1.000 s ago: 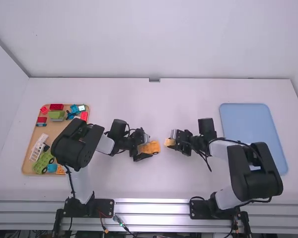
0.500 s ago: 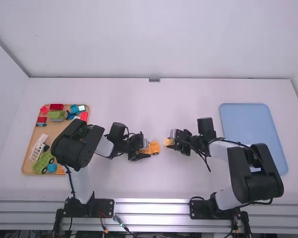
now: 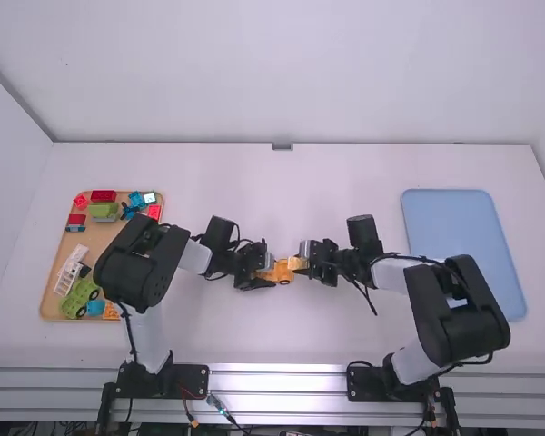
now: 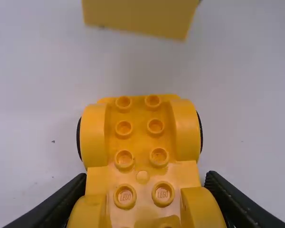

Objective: Assemble lego blocks to make yellow taxi

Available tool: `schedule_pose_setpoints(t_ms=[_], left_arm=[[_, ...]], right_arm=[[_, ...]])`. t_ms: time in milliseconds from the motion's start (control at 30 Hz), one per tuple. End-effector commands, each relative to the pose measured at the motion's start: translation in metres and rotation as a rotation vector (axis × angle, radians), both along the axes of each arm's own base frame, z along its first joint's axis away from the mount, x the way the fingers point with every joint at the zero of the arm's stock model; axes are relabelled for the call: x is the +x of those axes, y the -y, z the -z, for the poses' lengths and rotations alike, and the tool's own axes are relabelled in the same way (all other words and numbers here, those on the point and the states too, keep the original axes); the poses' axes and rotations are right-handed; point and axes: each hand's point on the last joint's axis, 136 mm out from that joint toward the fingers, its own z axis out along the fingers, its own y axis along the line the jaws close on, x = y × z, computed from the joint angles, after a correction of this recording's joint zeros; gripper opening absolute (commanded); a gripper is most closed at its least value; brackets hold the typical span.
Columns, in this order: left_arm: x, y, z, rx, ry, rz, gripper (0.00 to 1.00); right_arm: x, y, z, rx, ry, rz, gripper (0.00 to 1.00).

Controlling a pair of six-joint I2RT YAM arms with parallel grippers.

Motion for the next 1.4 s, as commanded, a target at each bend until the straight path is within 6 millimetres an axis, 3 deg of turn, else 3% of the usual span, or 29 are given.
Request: schedule_pose_setpoints(t_ms=[0,433,1200,1367], left_arm=[[0.004,-0.001,0.004,0.010,0.007,0.008,0.50],[-0.017,-0.002,0.009,-0.013,0.044,0.084,0.52],[-0.013,-0.003,0.009,-0.006,0.020,0.042,0.58],[-0.013,-0.003,0.010,-0.006,0.020,0.042,0.58]], right_arm=[[-0.005,-0.006,0.012,-0.015,-0.065,0.015,0.28],[0.000,-0.022,0.031,-0.063,-0.143,-0.081,0.23],[-0.003,-0.026,0.039,-0.117,-0.140,-0.084,0.22],[-0.006,-0.033,0.045,-0.159,-0.126,-0.086,0.16]])
